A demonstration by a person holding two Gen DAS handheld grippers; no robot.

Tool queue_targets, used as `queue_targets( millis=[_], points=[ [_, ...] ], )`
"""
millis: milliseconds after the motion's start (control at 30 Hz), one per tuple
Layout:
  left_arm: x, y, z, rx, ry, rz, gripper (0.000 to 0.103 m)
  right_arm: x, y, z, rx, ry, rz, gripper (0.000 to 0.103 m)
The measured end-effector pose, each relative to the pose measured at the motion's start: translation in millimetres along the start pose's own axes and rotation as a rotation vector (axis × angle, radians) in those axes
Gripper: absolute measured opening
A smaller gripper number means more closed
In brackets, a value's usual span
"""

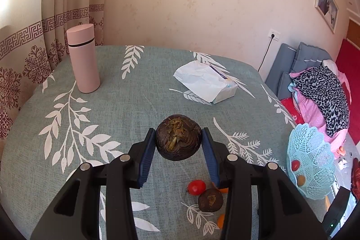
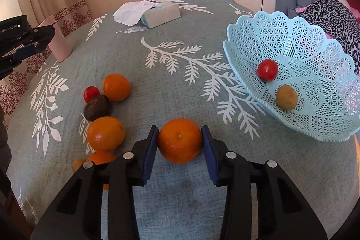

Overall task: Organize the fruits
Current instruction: 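Carry a grasped orange over the basket with the right gripper while the left holds the dark fruit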

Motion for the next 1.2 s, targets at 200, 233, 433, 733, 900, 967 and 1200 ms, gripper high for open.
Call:
queue_targets(
  millis=[200, 233, 433, 733, 900, 967, 1200],
  points=[
    [-0.9, -1.2, 1.9, -0.005, 0.002, -0.003, 0.042, 34.2, 3.9, -9.0, -0.008, -0.095, -0.044, 0.040],
    [-0.9, -2.0, 2.4, -0.007, 0.002, -0.003, 0.042, 41.2, 1.5, -12.1, -0.012, -0.116, -0.037, 0.040],
    [-1.9, -7.4, 6.4, -0.023, 0.008, 0.003, 0.042, 73.5, -32.7, -26.0, -0.073, -0.209, 0.043, 0.040],
    [1.3, -17.8, 10.9, -0.049, 0.007, 0.020, 0.042, 79.3, -96.7, -14.9, -0.187, -0.201, 0.158, 0.040],
    [1.6, -22.7, 14.2, -0.063, 0.009, 0.024, 0.042, 81.2, -119.3, -8.7, -0.229, -0.198, 0.194, 0.040],
    [1.8, -24.6, 15.1, -0.067, 0.009, 0.026, 0.042, 82.1, -126.4, -6.5, -0.248, -0.198, 0.206, 0.040],
    [2.7, -31.7, 19.4, -0.084, 0.012, 0.035, 0.042, 93.4, -141.8, -2.7, -0.304, -0.232, 0.228, 0.041]
  ],
)
Point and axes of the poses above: each gripper's, at about its wrist camera, not at the fingertips, and x roughly against the way its jaws point, y to its left, z to its underside, the point moved 6 cm from there along -x, roughly the way its jaws point, and after that the axes turned 9 degrees about x, right-handed, at the moved point
